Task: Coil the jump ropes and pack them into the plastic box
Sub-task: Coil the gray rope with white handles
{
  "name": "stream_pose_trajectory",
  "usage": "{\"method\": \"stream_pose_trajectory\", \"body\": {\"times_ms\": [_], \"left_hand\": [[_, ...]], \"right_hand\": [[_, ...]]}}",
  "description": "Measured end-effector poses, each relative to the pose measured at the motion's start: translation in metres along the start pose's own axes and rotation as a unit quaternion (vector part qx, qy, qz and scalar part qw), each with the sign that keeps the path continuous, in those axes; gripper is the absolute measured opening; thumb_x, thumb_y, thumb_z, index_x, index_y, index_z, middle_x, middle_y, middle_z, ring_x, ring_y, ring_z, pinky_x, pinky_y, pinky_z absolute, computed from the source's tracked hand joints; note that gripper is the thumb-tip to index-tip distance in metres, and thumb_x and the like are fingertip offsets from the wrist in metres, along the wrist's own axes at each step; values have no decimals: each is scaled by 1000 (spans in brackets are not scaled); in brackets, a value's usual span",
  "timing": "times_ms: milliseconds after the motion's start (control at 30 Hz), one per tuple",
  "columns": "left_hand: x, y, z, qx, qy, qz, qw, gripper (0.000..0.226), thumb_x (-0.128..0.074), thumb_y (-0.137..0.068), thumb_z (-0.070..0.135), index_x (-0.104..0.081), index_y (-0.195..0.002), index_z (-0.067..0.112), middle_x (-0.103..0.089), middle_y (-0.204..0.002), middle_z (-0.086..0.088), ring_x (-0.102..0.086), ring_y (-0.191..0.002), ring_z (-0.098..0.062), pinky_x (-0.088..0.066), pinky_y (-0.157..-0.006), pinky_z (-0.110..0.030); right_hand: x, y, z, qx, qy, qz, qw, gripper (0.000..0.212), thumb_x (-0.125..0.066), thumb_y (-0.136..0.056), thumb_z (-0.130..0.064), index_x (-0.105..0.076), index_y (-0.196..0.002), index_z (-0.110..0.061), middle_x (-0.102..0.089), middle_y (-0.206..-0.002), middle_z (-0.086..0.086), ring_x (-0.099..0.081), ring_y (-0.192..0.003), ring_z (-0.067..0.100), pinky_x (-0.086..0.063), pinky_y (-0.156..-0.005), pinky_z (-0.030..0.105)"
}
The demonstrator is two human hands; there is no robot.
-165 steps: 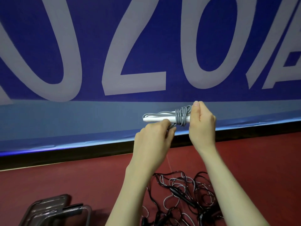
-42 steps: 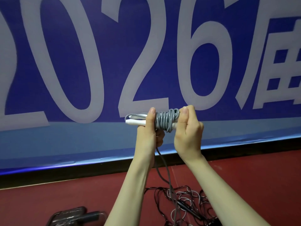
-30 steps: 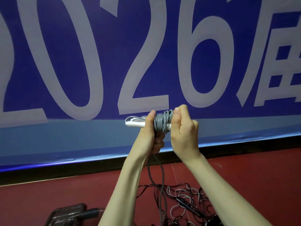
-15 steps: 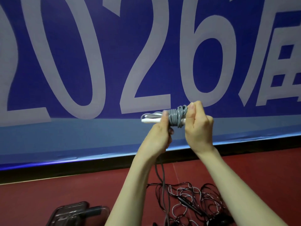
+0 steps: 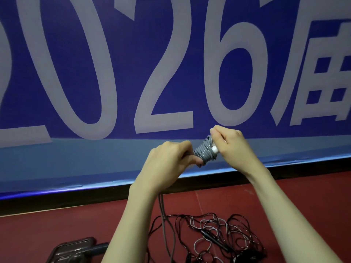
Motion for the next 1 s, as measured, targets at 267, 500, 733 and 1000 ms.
{"method": "stream_pose_trajectory", "body": {"times_ms": [267,500,733,1000], "left_hand": [[-11,5,-17,50,325,-55,943,20,-61,-70,23,-47,-58,15,-41,-51,7,-34,-48,-8,-29,-48,-20],[-15,10,-24,51,416,-66,906,50,-52,-92,45,-68,-61,10,-47,-50,-1,-34,-44,-8,-26,-45,-20],[-37,-1,-20,224,591,0,775,46,-39,-99,36,-43,-56,18,-24,-47,6,-17,-40,-6,-12,-41,-19],[-37,-9,-3,190,372,57,907,37,-37,-102,29,-61,-79,13,-37,-52,7,-29,-45,-10,-25,-43,-22]], "right_hand": [[0,3,-17,-24,-206,-105,973,36,-38,-104,-14,-40,-69,-7,-35,-48,-10,-28,-41,7,-23,-39,20],[-13,0,-16,-40,-315,-99,943,37,-38,-102,-20,-41,-67,-6,-35,-49,-4,-26,-40,10,-20,-41,18],[-20,-4,-15,-106,-431,12,896,44,-34,-104,-15,-44,-61,-14,-35,-48,-5,-24,-39,7,-18,-42,15],[-15,-2,14,-206,-421,225,854,35,-37,-103,-17,-42,-68,-15,-36,-49,-2,-29,-38,9,-22,-38,16]]}}
Point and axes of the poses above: each hand's wrist, its own y-axis away from the middle knuckle, its own x-axis out of the back of the hand, z = x × y, the point moved 4 cm from there along -y, towards the middle knuckle
